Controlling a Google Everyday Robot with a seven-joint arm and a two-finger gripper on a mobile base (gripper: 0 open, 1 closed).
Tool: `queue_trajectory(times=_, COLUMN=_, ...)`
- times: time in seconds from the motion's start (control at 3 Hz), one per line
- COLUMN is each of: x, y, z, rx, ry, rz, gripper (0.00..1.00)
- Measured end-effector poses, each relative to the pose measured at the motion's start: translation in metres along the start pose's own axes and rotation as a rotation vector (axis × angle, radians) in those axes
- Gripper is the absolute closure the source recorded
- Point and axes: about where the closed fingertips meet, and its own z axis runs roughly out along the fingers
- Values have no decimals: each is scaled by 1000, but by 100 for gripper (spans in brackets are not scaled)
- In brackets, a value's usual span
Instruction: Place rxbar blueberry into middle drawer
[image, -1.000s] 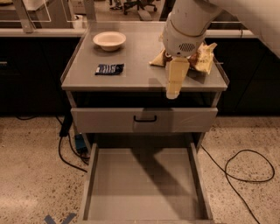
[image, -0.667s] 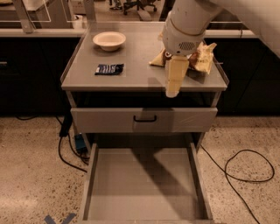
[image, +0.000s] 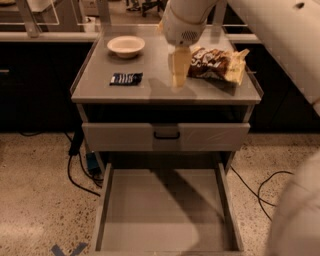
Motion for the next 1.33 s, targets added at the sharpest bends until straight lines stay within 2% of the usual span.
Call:
queue_trajectory(times=0.33, x=-29, y=-75, z=61, rx=-80, ry=-21, rz=-53, gripper=0)
queue_trajectory(times=0.67, x=-34, y=-103, z=55, rx=14, ry=-46, rz=-47, gripper=0)
queue_trajectory(times=1.0, x=-36, y=-105, z=58, rx=19, ry=-48, rz=-48, gripper=0)
queue_trajectory(times=1.33, x=-43, y=-105, z=76, rx=-29, ry=-72, rz=-58, gripper=0)
